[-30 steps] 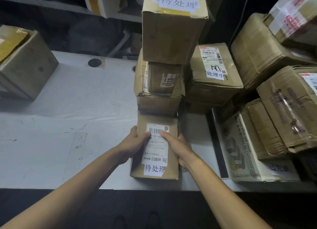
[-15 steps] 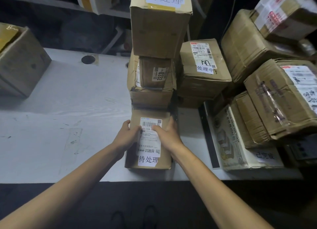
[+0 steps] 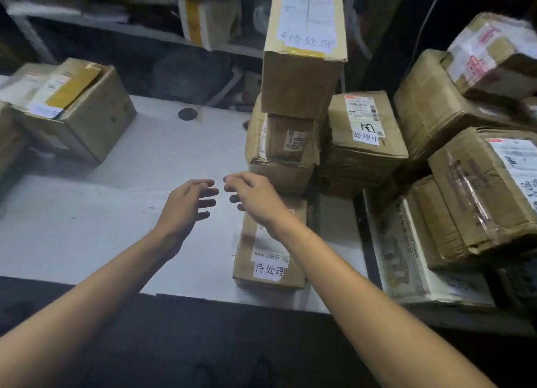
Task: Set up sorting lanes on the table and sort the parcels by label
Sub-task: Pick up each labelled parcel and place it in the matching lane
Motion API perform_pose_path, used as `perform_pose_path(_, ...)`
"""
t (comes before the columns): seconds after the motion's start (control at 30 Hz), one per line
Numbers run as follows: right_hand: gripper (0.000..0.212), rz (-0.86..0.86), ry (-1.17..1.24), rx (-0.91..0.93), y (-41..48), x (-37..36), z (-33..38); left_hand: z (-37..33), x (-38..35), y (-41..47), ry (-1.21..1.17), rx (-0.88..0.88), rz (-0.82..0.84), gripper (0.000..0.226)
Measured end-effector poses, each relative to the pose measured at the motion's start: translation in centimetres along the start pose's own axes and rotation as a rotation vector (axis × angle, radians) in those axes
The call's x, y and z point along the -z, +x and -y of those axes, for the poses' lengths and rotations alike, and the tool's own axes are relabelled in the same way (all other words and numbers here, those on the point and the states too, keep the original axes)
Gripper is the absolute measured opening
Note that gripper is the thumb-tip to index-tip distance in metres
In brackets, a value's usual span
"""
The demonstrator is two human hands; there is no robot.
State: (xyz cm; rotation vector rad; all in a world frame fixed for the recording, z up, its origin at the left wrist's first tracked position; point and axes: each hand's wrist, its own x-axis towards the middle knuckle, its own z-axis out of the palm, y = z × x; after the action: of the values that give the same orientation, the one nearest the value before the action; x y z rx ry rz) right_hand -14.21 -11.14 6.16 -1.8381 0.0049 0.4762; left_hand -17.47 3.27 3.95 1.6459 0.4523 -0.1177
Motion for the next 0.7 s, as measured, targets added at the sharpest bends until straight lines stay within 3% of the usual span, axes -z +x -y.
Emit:
perform_pose_path(0.43,0.028,0.167,-0.061,-0.016,9.9,-14.6,10.2,-2.6,23.4,5.1,-0.050,-0.053,-0.250,0.027)
perform_pose_path(0.7,0.028,0.228,-0.101,-0.061,15.7,-21.7,13.2,-2.5,31.8,9.6,-0.040,-0.039,-0.316,0.026)
